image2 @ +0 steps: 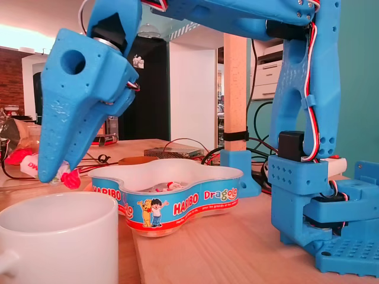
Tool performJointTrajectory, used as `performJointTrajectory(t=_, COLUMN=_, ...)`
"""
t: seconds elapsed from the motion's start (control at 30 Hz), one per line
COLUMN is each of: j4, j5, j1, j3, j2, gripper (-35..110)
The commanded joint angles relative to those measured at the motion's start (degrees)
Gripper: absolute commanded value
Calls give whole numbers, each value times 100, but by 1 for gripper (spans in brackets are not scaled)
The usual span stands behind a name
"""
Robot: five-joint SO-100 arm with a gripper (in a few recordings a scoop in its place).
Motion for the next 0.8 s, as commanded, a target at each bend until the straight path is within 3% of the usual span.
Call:
performJointTrajectory(t=0.0, j4=18, j5=114, j1=-62, j3=-272, j2=149, gripper=-2)
performJointTrajectory(t=0.47, j4=26, j5=123, j1=-62, j3=-264, j2=149, gripper=23)
performJointTrajectory(t=0.77, j4=123, j5=123, j1=-132, j3=-185, j2=167, gripper=28)
